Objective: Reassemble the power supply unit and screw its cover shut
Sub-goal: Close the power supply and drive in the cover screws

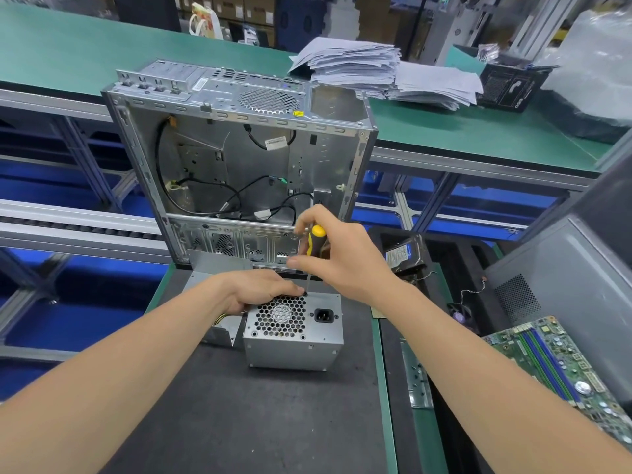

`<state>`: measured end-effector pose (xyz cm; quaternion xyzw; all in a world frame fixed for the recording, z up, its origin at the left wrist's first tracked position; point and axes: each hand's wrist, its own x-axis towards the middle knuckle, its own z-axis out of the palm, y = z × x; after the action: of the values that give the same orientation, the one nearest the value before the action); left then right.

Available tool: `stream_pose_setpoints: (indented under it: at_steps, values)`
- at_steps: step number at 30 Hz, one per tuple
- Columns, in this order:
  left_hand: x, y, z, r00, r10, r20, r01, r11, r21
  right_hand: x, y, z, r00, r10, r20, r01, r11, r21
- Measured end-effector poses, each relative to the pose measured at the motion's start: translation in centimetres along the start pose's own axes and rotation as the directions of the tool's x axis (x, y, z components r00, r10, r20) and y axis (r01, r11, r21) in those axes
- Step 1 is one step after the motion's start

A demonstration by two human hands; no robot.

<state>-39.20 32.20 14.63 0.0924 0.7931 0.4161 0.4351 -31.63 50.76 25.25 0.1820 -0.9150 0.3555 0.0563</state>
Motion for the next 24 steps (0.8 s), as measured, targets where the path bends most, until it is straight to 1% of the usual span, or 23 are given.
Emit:
stream_pose_setpoints:
  at_steps: [3, 6, 8, 10, 12, 13, 14, 15, 16, 18, 19, 21, 22, 24]
  values:
    - [0.2, 0.0, 0.0, 1.0, -0.016, -0.006, 0.016, 1.0, -0.002, 0.0, 0.0, -1.0, 0.988, -0.103, 0.115, 0.11, 0.992, -0.057]
    - [0.4, -0.2, 0.1, 1.0, -0.027, -0.013, 0.026, 1.0, -0.012, 0.2, 0.0, -1.9, 0.983, -0.122, 0.134, 0.131, 0.99, -0.06]
    - [0.6, -0.3, 0.1, 1.0, -0.018, -0.019, 0.018, 1.0, -0.006, 0.5, 0.1, -2.3, 0.986, -0.129, 0.104, 0.146, 0.975, -0.17]
    - [0.7, -0.3, 0.0, 1.0, -0.016, -0.023, 0.016, 1.0, 0.005, 1.0, -0.2, -2.4, 0.995, -0.056, 0.077, 0.078, 0.945, -0.318]
    - [0.7, -0.2, 0.0, 0.999, -0.014, -0.036, 0.015, 1.0, 0.024, 1.4, -0.5, -2.0, 0.998, 0.032, 0.06, 0.002, 0.869, -0.495]
    - [0.7, -0.2, -0.1, 0.999, -0.012, -0.039, 0.014, 0.999, 0.036, 1.4, -0.7, -1.7, 0.998, 0.04, 0.051, -0.003, 0.813, -0.582]
    - [0.7, -0.1, -0.1, 0.999, -0.011, -0.038, 0.012, 0.999, 0.045, 1.5, -0.8, -1.4, 0.999, 0.012, 0.047, 0.02, 0.785, -0.619]
    - [0.7, -0.1, -0.1, 0.999, -0.008, -0.034, 0.01, 0.999, 0.048, 1.5, -0.9, -1.2, 0.998, -0.023, 0.057, 0.053, 0.8, -0.598]
    - [0.6, -0.1, -0.1, 1.0, -0.005, -0.03, 0.007, 0.999, 0.044, 1.5, -1.1, -1.3, 0.996, -0.053, 0.077, 0.086, 0.847, -0.524]
    - [0.6, -0.1, 0.0, 1.0, -0.004, -0.03, 0.005, 0.999, 0.033, 1.6, -1.2, -2.0, 0.983, -0.075, 0.17, 0.134, 0.922, -0.365]
    - [0.5, -0.1, 0.0, 0.999, -0.007, -0.038, 0.009, 0.999, 0.034, 1.6, -1.2, -2.3, 0.971, -0.085, 0.222, 0.158, 0.93, -0.332]
    - [0.5, -0.1, 0.2, 0.998, -0.008, -0.065, 0.011, 0.999, 0.042, 1.5, -1.0, -2.7, 0.962, -0.107, 0.253, 0.19, 0.925, -0.329]
    - [0.5, -0.1, 0.3, 0.997, -0.003, -0.072, 0.005, 0.999, 0.038, 1.5, -1.0, -2.6, 0.968, -0.107, 0.228, 0.184, 0.917, -0.353]
    - [0.5, -0.1, 0.3, 0.998, 0.011, -0.061, -0.01, 1.0, 0.018, 1.7, -1.1, -2.2, 0.98, -0.051, 0.194, 0.133, 0.888, -0.44]
